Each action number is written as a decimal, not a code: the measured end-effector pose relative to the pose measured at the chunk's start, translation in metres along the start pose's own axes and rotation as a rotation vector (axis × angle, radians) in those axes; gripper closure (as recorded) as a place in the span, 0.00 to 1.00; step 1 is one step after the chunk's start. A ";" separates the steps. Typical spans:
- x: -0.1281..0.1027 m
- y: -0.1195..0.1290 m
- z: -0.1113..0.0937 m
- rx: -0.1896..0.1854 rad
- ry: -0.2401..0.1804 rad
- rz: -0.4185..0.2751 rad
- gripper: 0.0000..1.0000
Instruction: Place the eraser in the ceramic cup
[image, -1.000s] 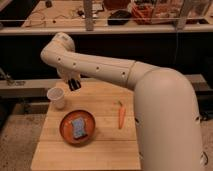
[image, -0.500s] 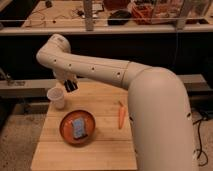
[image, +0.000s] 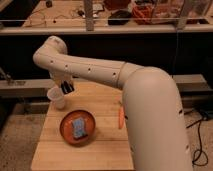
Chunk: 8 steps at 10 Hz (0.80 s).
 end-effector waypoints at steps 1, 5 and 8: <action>0.000 -0.006 0.002 0.005 -0.005 -0.006 1.00; -0.002 -0.012 0.007 0.011 -0.014 -0.014 1.00; -0.003 -0.016 0.011 0.016 -0.015 -0.017 1.00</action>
